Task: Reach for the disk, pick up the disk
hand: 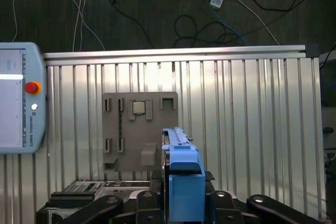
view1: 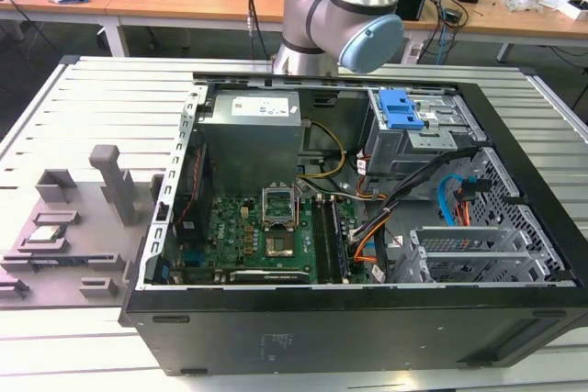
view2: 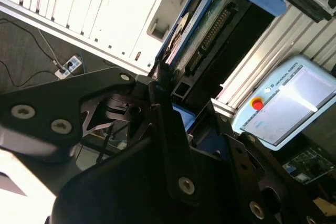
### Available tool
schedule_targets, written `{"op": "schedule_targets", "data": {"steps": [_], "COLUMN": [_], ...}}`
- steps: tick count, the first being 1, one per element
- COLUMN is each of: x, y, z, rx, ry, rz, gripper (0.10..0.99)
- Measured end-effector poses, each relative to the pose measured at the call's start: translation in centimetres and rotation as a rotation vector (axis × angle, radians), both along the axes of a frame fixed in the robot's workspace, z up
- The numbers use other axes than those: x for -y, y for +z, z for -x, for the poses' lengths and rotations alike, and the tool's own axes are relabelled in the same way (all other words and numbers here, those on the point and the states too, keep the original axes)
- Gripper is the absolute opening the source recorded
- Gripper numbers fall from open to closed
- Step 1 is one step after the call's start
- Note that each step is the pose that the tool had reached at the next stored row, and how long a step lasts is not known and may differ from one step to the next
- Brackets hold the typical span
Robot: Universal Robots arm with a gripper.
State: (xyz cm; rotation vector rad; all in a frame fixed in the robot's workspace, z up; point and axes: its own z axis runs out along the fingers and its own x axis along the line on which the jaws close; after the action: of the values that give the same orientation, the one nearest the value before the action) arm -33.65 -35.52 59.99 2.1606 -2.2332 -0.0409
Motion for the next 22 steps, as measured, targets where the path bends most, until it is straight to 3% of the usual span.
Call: {"op": "schedule_targets", "data": {"steps": [2,6,15,22], "x": [0.00,-0.01,0.00,-0.01], "y": [0.00,-0.02,-0.46,-1.32], "z": [-1.21,-2.41,-3.82,-5.27], "rx": [-0.0009,-0.0014,-0.0015,-0.0015], "ry": [0.000,0.000,0.000,0.000], "rz": [0.000,0.000,0.000,0.000], "gripper": [0.369,0.369,0.369,0.369]}}
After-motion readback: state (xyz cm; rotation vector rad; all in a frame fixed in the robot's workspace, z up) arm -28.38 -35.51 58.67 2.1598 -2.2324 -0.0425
